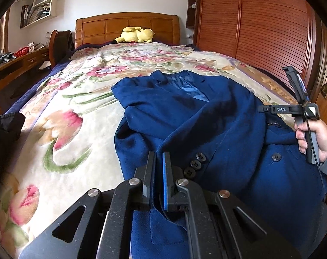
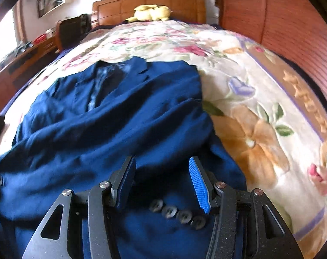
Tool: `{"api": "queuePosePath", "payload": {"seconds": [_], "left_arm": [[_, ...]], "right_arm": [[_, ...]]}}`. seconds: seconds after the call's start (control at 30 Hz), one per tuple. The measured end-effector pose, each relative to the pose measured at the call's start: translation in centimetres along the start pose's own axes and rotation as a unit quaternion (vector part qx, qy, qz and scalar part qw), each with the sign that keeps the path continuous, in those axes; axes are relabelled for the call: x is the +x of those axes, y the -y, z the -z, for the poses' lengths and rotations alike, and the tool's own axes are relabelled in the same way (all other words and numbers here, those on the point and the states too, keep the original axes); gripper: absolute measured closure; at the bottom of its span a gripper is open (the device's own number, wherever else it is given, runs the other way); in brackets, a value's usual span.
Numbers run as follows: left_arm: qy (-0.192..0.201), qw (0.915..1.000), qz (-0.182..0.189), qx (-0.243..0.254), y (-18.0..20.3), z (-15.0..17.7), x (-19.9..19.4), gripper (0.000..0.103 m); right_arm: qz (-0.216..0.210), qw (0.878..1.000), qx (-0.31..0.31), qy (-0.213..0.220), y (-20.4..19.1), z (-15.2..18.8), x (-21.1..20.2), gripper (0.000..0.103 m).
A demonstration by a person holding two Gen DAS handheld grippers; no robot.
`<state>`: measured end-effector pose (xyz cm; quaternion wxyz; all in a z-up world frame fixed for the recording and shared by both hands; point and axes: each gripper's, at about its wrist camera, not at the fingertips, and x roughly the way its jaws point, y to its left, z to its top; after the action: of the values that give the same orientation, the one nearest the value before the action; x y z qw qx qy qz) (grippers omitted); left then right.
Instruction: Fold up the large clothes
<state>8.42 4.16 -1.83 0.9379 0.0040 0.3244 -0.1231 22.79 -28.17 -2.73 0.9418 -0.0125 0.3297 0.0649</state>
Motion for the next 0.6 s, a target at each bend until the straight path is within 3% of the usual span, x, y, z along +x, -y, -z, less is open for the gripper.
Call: {"api": "queuePosePath", "payload": {"seconds": [0.13,0.2,0.23,0.27,0.43,0.6], "left_arm": [[-0.001,1.0,0.001,-0.002,-0.2,0.1,0.0,0.098],[-0.002,1.0,0.001,-0.002,-0.1,0.1,0.1,0.098],[-0.002,1.0,0.001,-0.003,-0.1,0.1,0.1,0.098],[-0.001,1.0,0.001,-0.003,-0.2,0.1,0.0,0.098],[0.011,0.9999,0.005,-0.006,-0.3,0.0,-0.4,0.098],[0.011,0.9999,0.0,-0.005,-0.4,-0.1,-0.3,0.098]], "right_arm": [[0.004,1.0,0.024,-0.013,0.7,-0.7,1.9,0.059],[-0.01,0.999,0.032,-0.015,0.9,-1.0,2.6,0.077],[-0.012,0.999,0.03,-0.011,0.8,-1.1,2.8,0.09],[-0.01,1.0,0.023,-0.004,0.8,-1.1,2.6,0.095],[0.015,0.999,-0.002,0.049,0.3,0.3,-1.4,0.101],[0.025,0.999,-0.004,0.023,0.2,1.2,-1.1,0.101]]}}
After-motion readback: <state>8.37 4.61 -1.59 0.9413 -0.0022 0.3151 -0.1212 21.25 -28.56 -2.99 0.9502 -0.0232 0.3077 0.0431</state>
